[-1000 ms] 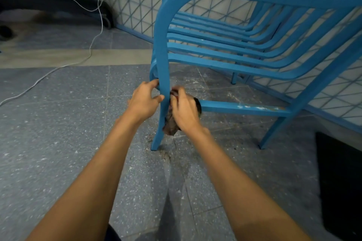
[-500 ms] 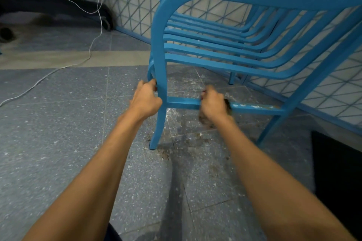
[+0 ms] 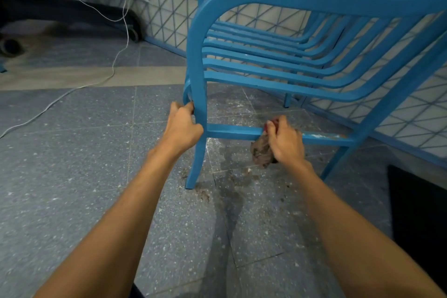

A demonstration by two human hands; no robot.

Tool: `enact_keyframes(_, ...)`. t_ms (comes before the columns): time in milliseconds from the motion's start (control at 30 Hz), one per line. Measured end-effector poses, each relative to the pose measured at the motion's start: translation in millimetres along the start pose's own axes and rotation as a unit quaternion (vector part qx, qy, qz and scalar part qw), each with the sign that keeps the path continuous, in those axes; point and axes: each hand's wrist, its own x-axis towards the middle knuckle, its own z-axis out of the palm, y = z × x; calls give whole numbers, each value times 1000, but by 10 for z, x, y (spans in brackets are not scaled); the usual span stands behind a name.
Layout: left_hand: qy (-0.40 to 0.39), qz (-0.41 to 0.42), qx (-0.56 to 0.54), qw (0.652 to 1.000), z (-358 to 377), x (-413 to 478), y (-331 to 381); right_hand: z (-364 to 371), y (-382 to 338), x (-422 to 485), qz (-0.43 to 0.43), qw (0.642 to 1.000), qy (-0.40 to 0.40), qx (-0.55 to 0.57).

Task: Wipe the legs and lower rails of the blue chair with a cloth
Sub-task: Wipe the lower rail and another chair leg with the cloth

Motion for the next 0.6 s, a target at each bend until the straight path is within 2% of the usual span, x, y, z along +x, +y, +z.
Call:
enact_keyframes(100, 1, 2, -12, 1000, 18, -5, 1, 124, -179, 72, 84, 994, 8, -69)
enact_keyframes(133, 3, 3, -17, 1000, 31, 1, 10, 206, -288, 78, 88, 993, 6, -73)
enact_keyframes(167, 6, 2, -21, 1000, 36, 1, 4, 300, -415, 52, 67, 995, 6, -67)
enact_keyframes(267, 25, 0, -17, 1000, 58, 21, -8, 491, -670, -128, -70, 997, 11, 7)
enact_keyframes(400, 50, -7, -11, 999, 77, 60, -19, 365, -529, -241, -180, 981, -19, 72)
enact_keyframes(467, 54, -7, -9, 998, 87, 61, -23, 256, -303, -199, -169, 982, -40, 74)
enact_keyframes(600, 60, 8, 6, 998, 75, 54, -50, 7, 215, -2, -79, 995, -27, 49)
